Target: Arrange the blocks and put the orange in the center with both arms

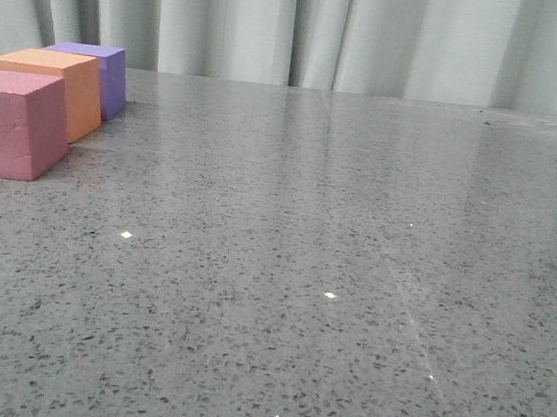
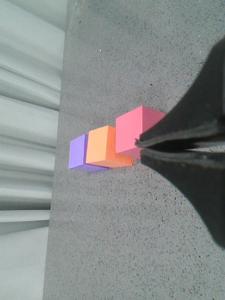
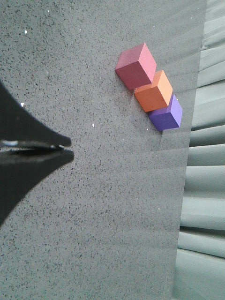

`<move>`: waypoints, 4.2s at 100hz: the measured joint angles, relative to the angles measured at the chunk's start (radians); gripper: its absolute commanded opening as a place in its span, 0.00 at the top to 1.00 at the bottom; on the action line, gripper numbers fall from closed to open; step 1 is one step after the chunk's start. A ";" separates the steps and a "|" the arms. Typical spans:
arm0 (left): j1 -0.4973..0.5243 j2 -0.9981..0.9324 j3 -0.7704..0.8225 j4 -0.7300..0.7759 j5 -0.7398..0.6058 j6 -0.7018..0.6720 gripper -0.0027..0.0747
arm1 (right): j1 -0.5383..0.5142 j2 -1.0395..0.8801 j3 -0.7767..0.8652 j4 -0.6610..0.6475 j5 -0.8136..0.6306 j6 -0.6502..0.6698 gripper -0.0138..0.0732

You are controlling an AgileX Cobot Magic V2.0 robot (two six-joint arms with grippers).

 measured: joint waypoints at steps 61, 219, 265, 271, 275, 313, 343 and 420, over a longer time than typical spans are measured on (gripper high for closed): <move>0.000 0.000 0.071 0.002 -0.004 0.000 0.99 | 0.000 -0.001 0.000 -0.002 -0.002 0.000 0.98; 0.339 -0.204 0.556 -0.158 -0.553 0.342 0.99 | 0.000 -0.001 0.003 -0.002 -0.002 0.000 0.98; 0.339 -0.204 0.556 -0.158 -0.553 0.342 0.99 | 0.000 -0.001 0.003 -0.002 -0.002 0.000 0.98; 0.339 -0.204 0.556 -0.158 -0.553 0.342 0.99 | 0.000 -0.001 0.003 -0.002 -0.002 0.000 0.98; 0.339 -0.204 0.556 -0.158 -0.553 0.342 0.99 | 0.000 -0.001 0.003 -0.002 -0.002 0.000 0.98; 0.339 -0.204 0.556 -0.158 -0.553 0.342 0.99 | -0.092 -0.001 0.046 -0.002 -0.086 0.000 0.98; 0.339 -0.204 0.556 -0.159 -0.553 0.342 0.99 | -0.348 -0.007 0.273 0.054 -0.531 -0.106 0.98; 0.339 -0.204 0.556 -0.159 -0.553 0.342 0.99 | -0.647 -0.322 0.509 0.072 -0.447 -0.155 0.98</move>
